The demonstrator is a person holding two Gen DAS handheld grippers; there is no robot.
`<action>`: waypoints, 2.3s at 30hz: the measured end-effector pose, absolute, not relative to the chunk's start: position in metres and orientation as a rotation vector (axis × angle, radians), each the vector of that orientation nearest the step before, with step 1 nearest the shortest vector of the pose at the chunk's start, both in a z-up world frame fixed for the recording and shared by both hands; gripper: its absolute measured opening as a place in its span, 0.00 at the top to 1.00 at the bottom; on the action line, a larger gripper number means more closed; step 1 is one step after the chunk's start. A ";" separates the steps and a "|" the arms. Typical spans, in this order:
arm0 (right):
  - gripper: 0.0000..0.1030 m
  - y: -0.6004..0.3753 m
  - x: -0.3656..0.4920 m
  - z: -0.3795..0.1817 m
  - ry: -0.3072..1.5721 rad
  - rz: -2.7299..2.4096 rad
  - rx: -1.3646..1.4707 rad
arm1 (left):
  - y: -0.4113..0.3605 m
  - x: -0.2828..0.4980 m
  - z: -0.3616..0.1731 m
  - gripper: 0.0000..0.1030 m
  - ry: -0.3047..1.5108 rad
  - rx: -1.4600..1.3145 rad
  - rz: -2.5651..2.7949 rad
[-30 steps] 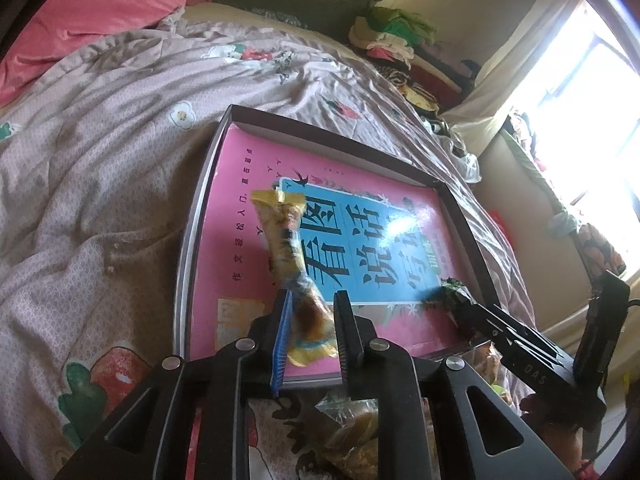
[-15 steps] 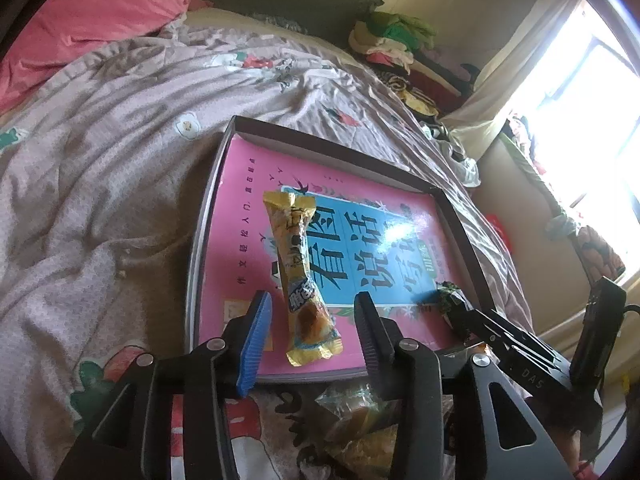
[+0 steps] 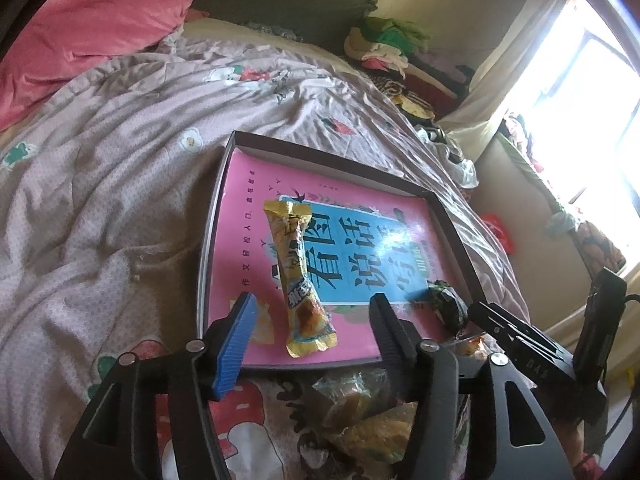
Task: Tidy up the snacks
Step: 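Withdraw both open tools from the tray back toward the snack pile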
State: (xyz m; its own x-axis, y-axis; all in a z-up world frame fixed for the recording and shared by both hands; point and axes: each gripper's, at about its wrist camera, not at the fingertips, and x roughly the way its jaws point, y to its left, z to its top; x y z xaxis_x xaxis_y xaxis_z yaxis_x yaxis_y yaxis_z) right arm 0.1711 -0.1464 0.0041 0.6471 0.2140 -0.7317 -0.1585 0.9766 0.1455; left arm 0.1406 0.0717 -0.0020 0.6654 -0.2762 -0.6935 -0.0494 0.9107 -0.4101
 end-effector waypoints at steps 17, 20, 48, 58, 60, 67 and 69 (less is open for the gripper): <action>0.38 -0.157 0.159 0.024 0.785 0.202 0.073 | 0.068 0.130 0.011 0.27 0.820 -0.393 -0.132; 0.37 -0.158 0.156 0.026 0.779 0.202 0.076 | 0.067 0.128 0.013 0.26 0.816 -0.391 -0.139; 0.23 -0.150 0.132 0.043 0.725 0.250 0.077 | 0.053 0.104 0.033 0.22 0.786 -0.343 -0.149; 0.22 -0.151 0.124 0.049 0.716 0.261 0.081 | 0.049 0.100 0.038 0.21 0.786 -0.334 -0.152; 0.21 -0.151 0.122 0.051 0.714 0.266 0.083 | 0.046 0.098 0.040 0.21 0.785 -0.329 -0.158; 0.21 -0.152 0.116 0.055 0.706 0.273 0.082 | 0.039 0.094 0.043 0.21 0.795 -0.305 -0.176; 0.21 -0.153 0.114 0.056 0.703 0.274 0.084 | 0.037 0.093 0.044 0.21 0.796 -0.295 -0.180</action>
State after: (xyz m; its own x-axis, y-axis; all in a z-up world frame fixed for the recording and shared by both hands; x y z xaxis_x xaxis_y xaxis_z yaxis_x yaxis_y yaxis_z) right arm 0.1141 -0.1528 0.0563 0.7291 0.2764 -0.6261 -0.2199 0.9609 0.1681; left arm 0.0928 0.0372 0.0435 0.6871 -0.2687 -0.6750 0.0482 0.9439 -0.3266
